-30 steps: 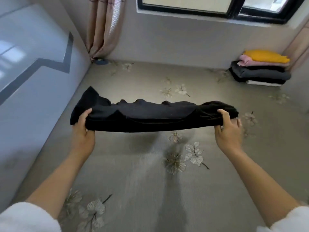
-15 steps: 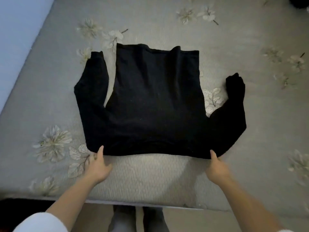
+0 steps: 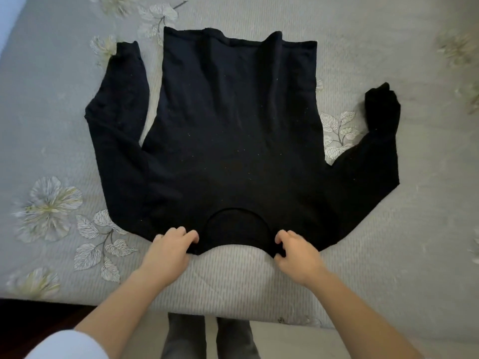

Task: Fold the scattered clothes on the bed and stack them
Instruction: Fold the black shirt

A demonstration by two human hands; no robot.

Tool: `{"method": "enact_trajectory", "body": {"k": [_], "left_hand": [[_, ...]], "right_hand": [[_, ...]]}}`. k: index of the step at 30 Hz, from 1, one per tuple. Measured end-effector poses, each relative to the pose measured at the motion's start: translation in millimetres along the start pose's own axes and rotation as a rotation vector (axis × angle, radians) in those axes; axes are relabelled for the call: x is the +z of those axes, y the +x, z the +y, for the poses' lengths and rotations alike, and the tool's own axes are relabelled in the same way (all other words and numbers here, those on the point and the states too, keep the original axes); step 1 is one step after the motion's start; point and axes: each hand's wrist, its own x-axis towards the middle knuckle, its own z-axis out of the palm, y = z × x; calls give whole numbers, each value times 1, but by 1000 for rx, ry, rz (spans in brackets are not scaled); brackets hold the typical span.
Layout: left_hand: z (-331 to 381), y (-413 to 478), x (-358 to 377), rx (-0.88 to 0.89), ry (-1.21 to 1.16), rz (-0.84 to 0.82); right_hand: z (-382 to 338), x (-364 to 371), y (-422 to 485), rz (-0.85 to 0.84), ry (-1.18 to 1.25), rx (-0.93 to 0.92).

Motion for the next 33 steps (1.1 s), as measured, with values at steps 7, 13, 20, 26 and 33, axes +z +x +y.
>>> {"method": "enact_trajectory", "body": {"k": [7, 13, 20, 26, 33], "left_hand": [[21, 15, -18, -166, -188, -63], [24, 87, -47, -136, -404, 289], [-10, 240, -123, -197, -436, 579], [-38, 353, -171, -260, -459, 717], [-88, 443, -202, -651, -933, 826]], "right_hand": [[15, -20, 10, -53, 242, 43], [2, -77, 76, 183, 368, 46], [-31, -166, 203, 534, 472, 4], [-48, -208, 307, 736, 567, 29], [-31, -243, 386, 826, 817, 272]]}}
